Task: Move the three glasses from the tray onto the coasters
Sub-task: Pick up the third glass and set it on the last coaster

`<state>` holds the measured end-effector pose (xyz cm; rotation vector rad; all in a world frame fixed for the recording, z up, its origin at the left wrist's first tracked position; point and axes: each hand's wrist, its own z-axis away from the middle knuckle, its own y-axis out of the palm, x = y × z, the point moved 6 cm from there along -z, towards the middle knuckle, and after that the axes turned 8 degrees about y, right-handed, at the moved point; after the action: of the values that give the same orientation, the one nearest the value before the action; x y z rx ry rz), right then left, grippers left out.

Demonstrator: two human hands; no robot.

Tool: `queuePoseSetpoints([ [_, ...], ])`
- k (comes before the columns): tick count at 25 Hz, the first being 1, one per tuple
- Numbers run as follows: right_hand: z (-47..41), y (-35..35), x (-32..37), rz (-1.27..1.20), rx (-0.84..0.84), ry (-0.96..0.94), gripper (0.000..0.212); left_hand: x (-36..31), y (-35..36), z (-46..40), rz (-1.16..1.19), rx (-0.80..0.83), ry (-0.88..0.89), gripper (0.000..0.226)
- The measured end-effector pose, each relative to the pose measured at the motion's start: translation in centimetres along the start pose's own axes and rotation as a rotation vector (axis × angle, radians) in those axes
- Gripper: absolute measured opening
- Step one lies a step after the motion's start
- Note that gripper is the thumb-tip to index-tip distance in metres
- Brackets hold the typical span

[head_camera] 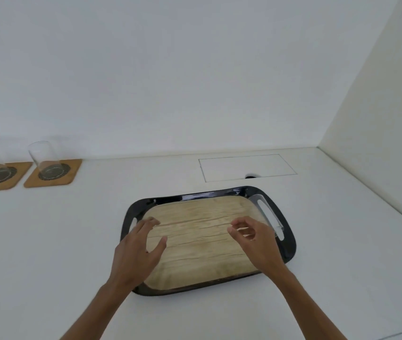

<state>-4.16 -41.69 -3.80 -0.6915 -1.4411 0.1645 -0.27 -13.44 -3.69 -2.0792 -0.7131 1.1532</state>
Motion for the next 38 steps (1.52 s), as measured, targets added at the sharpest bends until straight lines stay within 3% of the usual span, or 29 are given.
queuePoseSetpoints([
  [5,-1.4,-5.6,-4.5,0.016,-0.158,0.050,0.015,-4.8,4.9,-0.3,0.058,0.032,-0.019,0.033],
  [10,-3.1,-6.9,-7.3,0.387,-0.272,0.009,0.068,-8.1,8.5,-1.0,0.069,0.089,-0.016,0.034],
  [14,-4.3,-5.9,-8.8,0.547,-0.258,0.011,0.084,-10.2,10.3,-2.5,0.074,0.115,0.026,0.036],
  [26,-5.4,-5.3,-9.2,0.524,-0.318,0.052,0.070,-12.9,13.9,-5.8,0.042,0.177,0.086,0.042],
  [32,-5.3,-7.2,-7.2,0.306,-0.299,0.062,0.065,-15.0,16.1,-7.1,-0.129,0.240,0.336,0.069],
  [35,-5.1,-8.4,-5.4,0.138,-0.240,0.066,0.064,-16.0,16.1,-8.2,-0.099,0.245,0.385,0.093],
  [38,-5.1,-8.8,-3.9,-0.057,-0.120,0.120,0.064,-16.4,15.7,-8.7,-0.082,0.230,0.407,0.097],
])
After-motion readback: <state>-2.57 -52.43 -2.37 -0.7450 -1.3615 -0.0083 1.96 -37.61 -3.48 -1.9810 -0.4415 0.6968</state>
